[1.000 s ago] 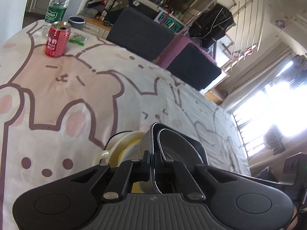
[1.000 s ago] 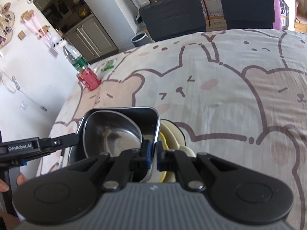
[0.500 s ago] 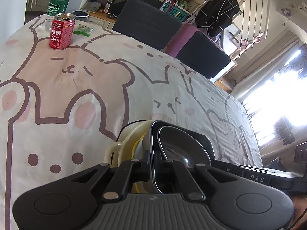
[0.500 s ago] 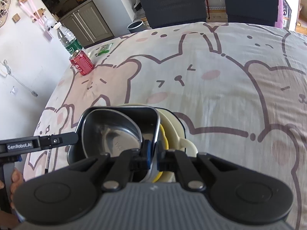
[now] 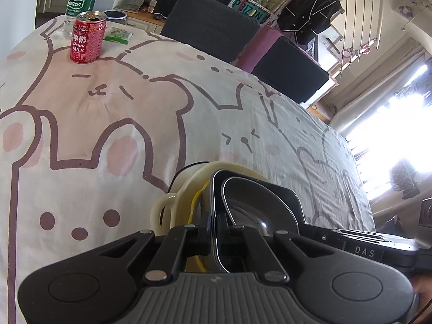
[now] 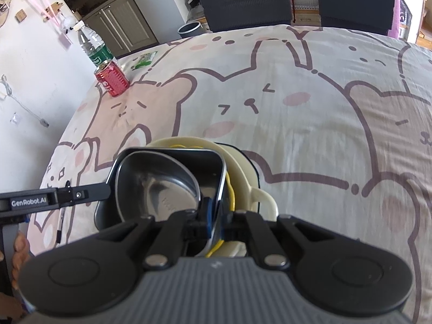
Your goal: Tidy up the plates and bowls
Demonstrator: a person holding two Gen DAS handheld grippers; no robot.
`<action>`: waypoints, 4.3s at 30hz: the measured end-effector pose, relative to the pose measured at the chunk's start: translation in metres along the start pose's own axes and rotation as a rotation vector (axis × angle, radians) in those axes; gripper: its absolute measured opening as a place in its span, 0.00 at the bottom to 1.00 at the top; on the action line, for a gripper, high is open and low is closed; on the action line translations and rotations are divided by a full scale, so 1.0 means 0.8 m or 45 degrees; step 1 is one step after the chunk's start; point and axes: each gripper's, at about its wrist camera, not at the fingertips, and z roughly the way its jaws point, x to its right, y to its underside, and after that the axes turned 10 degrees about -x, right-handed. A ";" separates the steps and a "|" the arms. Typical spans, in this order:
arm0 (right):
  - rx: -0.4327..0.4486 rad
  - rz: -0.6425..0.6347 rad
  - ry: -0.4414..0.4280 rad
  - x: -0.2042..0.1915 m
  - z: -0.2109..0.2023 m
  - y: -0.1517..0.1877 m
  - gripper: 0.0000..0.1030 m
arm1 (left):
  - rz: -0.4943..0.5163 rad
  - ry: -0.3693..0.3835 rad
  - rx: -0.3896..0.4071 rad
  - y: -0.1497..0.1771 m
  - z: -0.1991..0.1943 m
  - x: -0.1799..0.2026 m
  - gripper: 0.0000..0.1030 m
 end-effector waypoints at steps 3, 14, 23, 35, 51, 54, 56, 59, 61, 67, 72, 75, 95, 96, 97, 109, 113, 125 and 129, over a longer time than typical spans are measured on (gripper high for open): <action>-0.002 -0.001 0.000 0.000 0.001 0.000 0.07 | -0.004 0.000 0.002 0.000 0.000 0.000 0.03; -0.005 -0.003 -0.005 0.000 0.001 -0.001 0.09 | 0.006 -0.001 0.001 0.001 -0.001 0.001 0.03; 0.001 -0.030 0.025 -0.002 -0.003 0.001 0.13 | 0.026 -0.068 -0.007 0.005 -0.007 0.004 0.15; 0.149 -0.019 0.028 0.006 -0.050 0.017 0.41 | 0.091 -0.177 0.082 0.021 -0.050 0.036 0.44; 0.463 -0.038 0.055 0.002 -0.171 0.097 0.70 | 0.178 -0.322 0.326 0.110 -0.145 0.106 0.96; 0.518 -0.058 0.075 0.000 -0.191 0.117 0.77 | 0.189 -0.367 0.385 0.135 -0.165 0.116 1.00; 0.554 -0.074 0.089 -0.001 -0.202 0.134 0.81 | 0.192 -0.379 0.428 0.151 -0.180 0.123 1.00; 0.597 -0.112 0.100 -0.001 -0.214 0.160 0.88 | 0.208 -0.374 0.491 0.170 -0.201 0.133 1.00; 0.626 -0.131 0.124 -0.002 -0.220 0.174 0.89 | 0.229 -0.389 0.529 0.182 -0.211 0.138 1.00; 0.713 -0.184 0.167 -0.007 -0.232 0.219 0.98 | 0.294 -0.374 0.582 0.209 -0.225 0.144 1.00; 0.762 -0.172 0.186 -0.012 -0.231 0.245 0.99 | 0.307 -0.379 0.594 0.226 -0.217 0.127 1.00; 0.795 -0.164 0.200 -0.017 -0.226 0.258 1.00 | 0.340 -0.414 0.584 0.236 -0.207 0.118 1.00; 0.840 -0.141 0.315 -0.032 -0.156 0.317 1.00 | 0.450 -0.482 0.589 0.277 -0.162 0.089 1.00; 0.840 -0.143 0.317 -0.033 -0.155 0.315 1.00 | 0.444 -0.479 0.592 0.278 -0.162 0.087 1.00; 0.843 -0.147 0.321 -0.034 -0.154 0.316 1.00 | 0.440 -0.477 0.595 0.278 -0.161 0.085 1.00; 0.814 -0.137 0.304 -0.033 -0.140 0.313 1.00 | 0.452 -0.531 0.577 0.279 -0.151 0.079 1.00; 0.820 -0.138 0.303 -0.032 -0.140 0.313 1.00 | 0.452 -0.536 0.574 0.279 -0.150 0.077 1.00; 0.832 -0.140 0.314 -0.034 -0.138 0.317 1.00 | 0.446 -0.541 0.566 0.278 -0.149 0.078 1.00; 0.828 -0.144 0.315 -0.035 -0.137 0.317 1.00 | 0.445 -0.545 0.563 0.278 -0.148 0.078 1.00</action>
